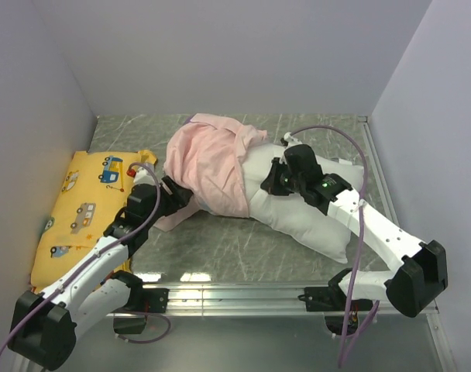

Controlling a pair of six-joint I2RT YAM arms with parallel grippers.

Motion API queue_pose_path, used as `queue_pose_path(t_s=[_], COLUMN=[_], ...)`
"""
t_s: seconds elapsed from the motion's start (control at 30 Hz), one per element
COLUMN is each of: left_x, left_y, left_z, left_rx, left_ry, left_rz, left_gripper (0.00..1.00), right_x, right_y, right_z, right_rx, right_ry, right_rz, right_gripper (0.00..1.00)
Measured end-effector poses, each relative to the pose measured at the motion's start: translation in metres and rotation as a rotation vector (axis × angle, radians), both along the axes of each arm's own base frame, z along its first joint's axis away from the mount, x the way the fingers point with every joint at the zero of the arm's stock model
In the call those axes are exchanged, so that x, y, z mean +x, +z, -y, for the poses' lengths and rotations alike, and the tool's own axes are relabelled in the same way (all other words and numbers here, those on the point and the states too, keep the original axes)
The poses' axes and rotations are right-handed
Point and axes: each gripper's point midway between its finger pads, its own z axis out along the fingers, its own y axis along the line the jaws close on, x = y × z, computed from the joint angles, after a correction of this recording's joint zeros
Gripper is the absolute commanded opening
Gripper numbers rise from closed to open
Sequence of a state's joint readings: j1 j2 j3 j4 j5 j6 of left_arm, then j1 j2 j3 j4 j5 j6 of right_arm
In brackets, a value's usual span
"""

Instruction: Remove the pillowcase from the pillow

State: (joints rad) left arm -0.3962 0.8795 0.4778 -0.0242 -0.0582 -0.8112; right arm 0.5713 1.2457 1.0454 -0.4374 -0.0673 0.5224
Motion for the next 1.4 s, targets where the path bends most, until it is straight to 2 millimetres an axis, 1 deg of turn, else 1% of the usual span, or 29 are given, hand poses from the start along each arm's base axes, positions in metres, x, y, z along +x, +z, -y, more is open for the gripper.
queue_pose_path(t_s=[0.03,0.1,0.13,0.17,0.2,0.23,0.33,0.37,0.43,0.47,0.5,0.53,0.57,0.63,0.7,0.73,0.8,0.83,0.87,0.9,0.93,0.97,1.0,1.03,1.17,1.23,1.27,1.33,1.4], left_x=[0.002,0.006,0.007,0.009,0.01,0.012,0.015,0.016,0.022,0.027,0.032,0.037,0.039,0.037,0.034,0.034,0.035,0.035,0.034,0.033,0.032,0.032,0.033,0.033,0.032,0.032,0.032,0.032,0.032], left_y=[0.001,0.003,0.004,0.003,0.002,-0.003,-0.007,-0.003,0.011,0.018,0.021,0.024,0.026,0.021,0.01,0.004,-0.008,-0.012,-0.014,-0.015,-0.015,-0.013,-0.011,-0.009,-0.007,-0.005,-0.004,-0.001,0.0], left_z=[0.002,0.006,0.007,0.008,0.007,0.005,-0.005,-0.009,-0.02,-0.039,-0.062,-0.092,-0.116,-0.146,-0.163,-0.165,-0.161,-0.158,-0.154,-0.149,-0.143,-0.136,-0.131,-0.125,-0.11,-0.104,-0.1,-0.093,-0.087], left_rx=[-0.014,-0.048,-0.06,-0.069,-0.072,-0.057,-0.011,-0.004,-0.005,0.001,0.0,-0.007,-0.014,-0.023,-0.031,-0.038,-0.056,-0.06,-0.062,-0.058,-0.051,-0.041,-0.035,-0.024,-0.006,-0.001,0.0,0.001,0.003], left_ry=[-0.001,-0.002,-0.003,0.003,0.012,0.026,0.091,0.112,0.159,0.222,0.295,0.388,0.456,0.539,0.576,0.575,0.54,0.523,0.506,0.486,0.465,0.446,0.429,0.41,0.361,0.34,0.328,0.308,0.288], left_rz=[0.012,0.04,0.048,0.047,0.041,0.024,-0.019,-0.025,-0.019,-0.014,-0.011,-0.005,-0.003,-0.029,-0.076,-0.099,-0.144,-0.152,-0.154,-0.151,-0.147,-0.14,-0.13,-0.121,-0.112,-0.108,-0.105,-0.099,-0.096], left_gripper=[0.69,0.53,0.4,0.15,0.08,0.04,0.01,0.0,0.01,0.0,0.0,0.0,0.01,0.0,0.01,0.01,0.01,0.0,0.01,0.0,0.0,0.0,0.01,0.01,0.01,0.01,0.0,0.01,0.0], right_x=[-0.001,-0.001,-0.002,-0.003,-0.003,-0.004,-0.006,-0.007,-0.004,-0.001,0.002,0.005,0.005,0.001,-0.003,-0.004,-0.007,-0.008,-0.008,-0.008,-0.009,-0.01,-0.011,-0.013,-0.031,-0.044,-0.05,-0.062,-0.074], right_y=[-0.001,0.0,0.001,0.001,0.002,0.003,0.01,0.013,0.02,0.024,0.027,0.032,0.035,0.043,0.046,0.046,0.045,0.044,0.042,0.04,0.038,0.037,0.036,0.036,0.042,0.049,0.053,0.061,0.067], right_z=[0.0,0.001,0.002,0.004,0.007,0.009,0.014,0.016,0.023,0.031,0.043,0.055,0.063,0.074,0.082,0.086,0.088,0.088,0.088,0.088,0.088,0.085,0.082,0.077,0.051,0.038,0.033,0.02,0.006], right_rx=[-0.001,-0.003,-0.006,-0.009,-0.017,-0.025,-0.037,-0.034,-0.015,-0.008,-0.003,0.007,0.017,0.04,0.051,0.054,0.056,0.052,0.047,0.037,0.022,0.003,-0.023,-0.054,-0.152,-0.182,-0.193,-0.206,-0.229], right_ry=[0.001,-0.001,-0.002,-0.005,-0.01,-0.014,-0.018,-0.021,-0.033,-0.055,-0.087,-0.12,-0.137,-0.151,-0.156,-0.159,-0.154,-0.147,-0.145,-0.142,-0.14,-0.131,-0.127,-0.11,-0.039,0.002,0.019,0.065,0.106], right_rz=[-0.003,-0.002,0.0,0.001,0.001,0.002,0.001,0.002,0.006,0.012,0.017,0.021,0.023,0.023,0.018,0.012,0.001,-0.002,-0.003,-0.003,0.0,0.008,0.019,0.039,0.136,0.193,0.219,0.276,0.338], right_gripper=[0.0,0.0,0.0,0.0,0.0,0.0,0.0,0.0,0.0,0.0,0.0,0.0,0.0,0.0,0.0,0.0,0.0,0.04,0.11,0.19,0.3,0.49,0.57,0.69,0.82,0.84,0.86,0.87,0.9])
